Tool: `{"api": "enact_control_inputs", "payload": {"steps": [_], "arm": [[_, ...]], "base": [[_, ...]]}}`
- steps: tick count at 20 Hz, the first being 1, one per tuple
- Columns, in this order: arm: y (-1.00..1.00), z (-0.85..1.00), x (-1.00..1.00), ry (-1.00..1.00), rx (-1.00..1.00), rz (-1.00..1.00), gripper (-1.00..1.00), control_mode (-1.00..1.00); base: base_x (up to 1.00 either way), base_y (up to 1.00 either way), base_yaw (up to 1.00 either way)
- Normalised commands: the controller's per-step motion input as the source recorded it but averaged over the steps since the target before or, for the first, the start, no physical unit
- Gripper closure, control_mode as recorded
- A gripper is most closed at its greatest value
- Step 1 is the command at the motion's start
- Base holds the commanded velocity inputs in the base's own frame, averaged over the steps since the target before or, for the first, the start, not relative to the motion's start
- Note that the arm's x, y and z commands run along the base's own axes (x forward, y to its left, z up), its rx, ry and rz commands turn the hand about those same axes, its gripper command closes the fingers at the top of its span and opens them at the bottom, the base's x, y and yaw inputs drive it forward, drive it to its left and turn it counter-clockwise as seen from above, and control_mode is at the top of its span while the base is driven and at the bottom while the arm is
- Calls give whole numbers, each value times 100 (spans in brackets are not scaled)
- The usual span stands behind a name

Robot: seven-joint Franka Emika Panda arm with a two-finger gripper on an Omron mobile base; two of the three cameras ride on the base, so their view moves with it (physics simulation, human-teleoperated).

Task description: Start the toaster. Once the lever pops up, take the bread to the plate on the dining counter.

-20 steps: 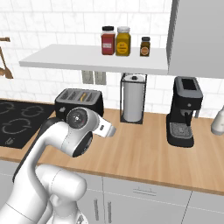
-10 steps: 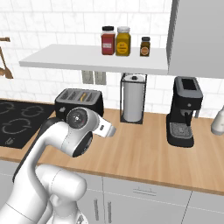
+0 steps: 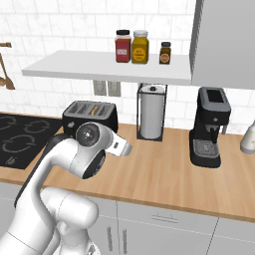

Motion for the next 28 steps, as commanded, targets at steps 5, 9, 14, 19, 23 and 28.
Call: {"api": "enact_control_inputs", "payload": {"steps": [5, 9, 14, 19, 23, 28], "arm": [[0, 0, 0, 0, 0, 0, -100, -100], [0, 0, 0, 0, 0, 0, -100, -100], [0, 0, 0, 0, 0, 0, -100, -100], [0, 0, 0, 0, 0, 0, -100, -100], [0, 0, 0, 0, 0, 0, -100, -100], [0, 0, 0, 0, 0, 0, -100, -100]], "base": [[0, 0, 0], [0, 0, 0], [0, 0, 0], [0, 0, 0], [0, 0, 0], [0, 0, 0]]}}
